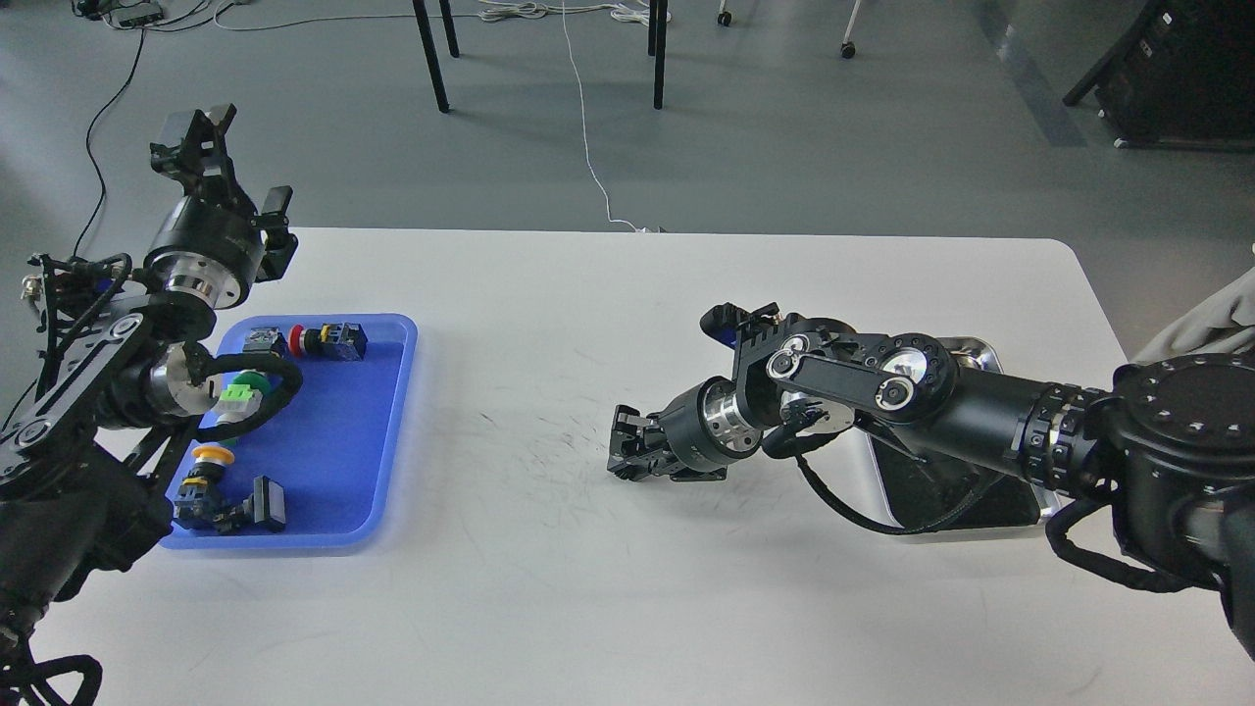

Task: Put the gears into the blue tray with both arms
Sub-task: 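Carry the black gear with the right gripper toward the table center, then open the right gripper to set the gear on the table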

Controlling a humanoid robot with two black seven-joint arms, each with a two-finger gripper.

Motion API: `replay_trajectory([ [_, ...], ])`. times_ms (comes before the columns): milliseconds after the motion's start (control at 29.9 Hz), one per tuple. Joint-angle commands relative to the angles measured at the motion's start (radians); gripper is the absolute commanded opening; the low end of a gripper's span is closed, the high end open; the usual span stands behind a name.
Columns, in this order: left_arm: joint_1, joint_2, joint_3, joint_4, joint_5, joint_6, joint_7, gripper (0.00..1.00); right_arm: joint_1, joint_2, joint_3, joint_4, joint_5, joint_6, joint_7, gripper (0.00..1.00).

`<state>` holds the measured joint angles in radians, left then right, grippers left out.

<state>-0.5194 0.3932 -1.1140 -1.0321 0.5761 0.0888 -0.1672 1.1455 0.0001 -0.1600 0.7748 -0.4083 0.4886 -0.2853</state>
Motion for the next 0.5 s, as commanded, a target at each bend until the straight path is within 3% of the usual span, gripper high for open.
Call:
replay_trajectory([
  [0, -0.001, -0.001, 0.000, 0.001, 0.001, 0.000, 0.000, 0.98, 0.000, 0.000, -0.001, 0.000, 0.002, 0.000, -0.002, 0.20],
  [301, -0.001, -0.008, 0.002, 0.000, 0.002, 0.002, -0.009, 0.98, 0.007, 0.000, -0.001, 0.000, 0.005, 0.000, 0.006, 0.31],
  [468, -0.001, -0.010, 0.002, 0.000, 0.002, 0.002, -0.009, 0.98, 0.010, 0.000, 0.000, -0.003, 0.005, 0.000, 0.009, 0.33],
])
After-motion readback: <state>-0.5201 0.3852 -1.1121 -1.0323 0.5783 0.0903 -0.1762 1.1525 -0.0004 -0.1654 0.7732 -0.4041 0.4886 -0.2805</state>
